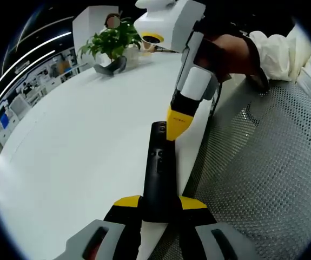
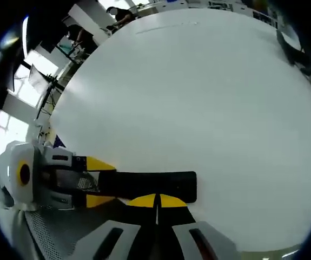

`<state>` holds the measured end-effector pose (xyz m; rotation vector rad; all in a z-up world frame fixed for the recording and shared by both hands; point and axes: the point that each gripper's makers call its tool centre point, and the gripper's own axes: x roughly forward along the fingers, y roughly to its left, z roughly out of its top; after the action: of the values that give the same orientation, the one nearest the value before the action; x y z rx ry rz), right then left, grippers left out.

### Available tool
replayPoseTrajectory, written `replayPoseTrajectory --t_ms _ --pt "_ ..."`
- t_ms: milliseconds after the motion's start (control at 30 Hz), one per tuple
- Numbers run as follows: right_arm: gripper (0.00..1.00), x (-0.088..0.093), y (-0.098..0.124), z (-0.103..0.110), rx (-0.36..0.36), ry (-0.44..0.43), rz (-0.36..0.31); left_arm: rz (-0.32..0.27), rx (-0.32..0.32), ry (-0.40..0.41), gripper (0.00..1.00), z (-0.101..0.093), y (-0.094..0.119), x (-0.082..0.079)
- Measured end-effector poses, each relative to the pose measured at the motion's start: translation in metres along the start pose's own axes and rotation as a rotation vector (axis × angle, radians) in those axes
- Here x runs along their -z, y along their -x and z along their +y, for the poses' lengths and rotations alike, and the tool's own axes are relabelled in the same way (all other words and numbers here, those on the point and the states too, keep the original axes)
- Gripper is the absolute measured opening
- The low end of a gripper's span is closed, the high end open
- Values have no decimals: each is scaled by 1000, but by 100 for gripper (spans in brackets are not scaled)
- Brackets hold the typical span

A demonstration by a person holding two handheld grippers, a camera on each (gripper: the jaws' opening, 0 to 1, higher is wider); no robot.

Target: Press the specified remote control buttons in sequence, fully releasing each button before pressing the next.

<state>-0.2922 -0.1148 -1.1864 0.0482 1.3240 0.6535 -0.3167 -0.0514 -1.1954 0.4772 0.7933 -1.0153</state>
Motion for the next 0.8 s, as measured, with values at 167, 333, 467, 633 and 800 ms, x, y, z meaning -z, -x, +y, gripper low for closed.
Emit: replayPoseTrajectory --t_ms 167,333,467,633,800 --pt "0 0 0 0 6 8 -1 0 0 0 24 0 0 0" --pt "0 1 -2 0 20 42 2 -1 0 -2 24 0 0 0" --pt "0 1 -1 -1 15 40 -3 -2 0 -1 24 0 0 0" --pt "0 2 -2 -2 17 60 -4 -4 1 -3 25 0 0 0" --pt "0 2 -2 -2 7 39 -2 -5 3 -3 25 0 0 0"
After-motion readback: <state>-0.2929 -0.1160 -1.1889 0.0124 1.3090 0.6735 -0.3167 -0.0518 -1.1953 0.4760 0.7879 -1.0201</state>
